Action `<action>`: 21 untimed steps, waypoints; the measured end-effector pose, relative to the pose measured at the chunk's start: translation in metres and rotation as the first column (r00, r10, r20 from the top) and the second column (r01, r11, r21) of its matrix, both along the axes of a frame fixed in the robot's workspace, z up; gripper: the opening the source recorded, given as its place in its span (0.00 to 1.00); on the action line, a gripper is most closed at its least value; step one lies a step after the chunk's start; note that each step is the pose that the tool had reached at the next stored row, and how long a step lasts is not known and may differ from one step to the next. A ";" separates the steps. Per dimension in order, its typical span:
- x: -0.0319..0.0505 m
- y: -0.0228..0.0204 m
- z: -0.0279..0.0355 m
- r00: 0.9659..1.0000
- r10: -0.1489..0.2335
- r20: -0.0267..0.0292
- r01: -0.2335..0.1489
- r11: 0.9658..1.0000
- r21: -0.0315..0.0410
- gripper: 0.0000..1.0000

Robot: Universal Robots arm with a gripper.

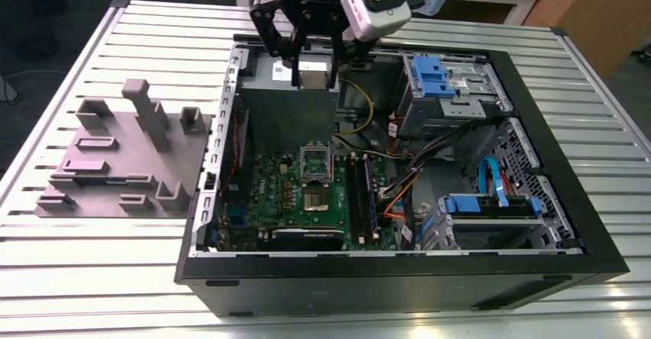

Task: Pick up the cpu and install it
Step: 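Pick up the cpu and move it towards the insertion slot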

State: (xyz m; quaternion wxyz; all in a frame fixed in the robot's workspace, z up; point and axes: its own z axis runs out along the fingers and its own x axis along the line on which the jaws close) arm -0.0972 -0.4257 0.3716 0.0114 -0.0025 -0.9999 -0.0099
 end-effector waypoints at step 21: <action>0.0279 0.0000 -0.0001 1.000 0.000 0.000 0.000 1.000 0.000 0.47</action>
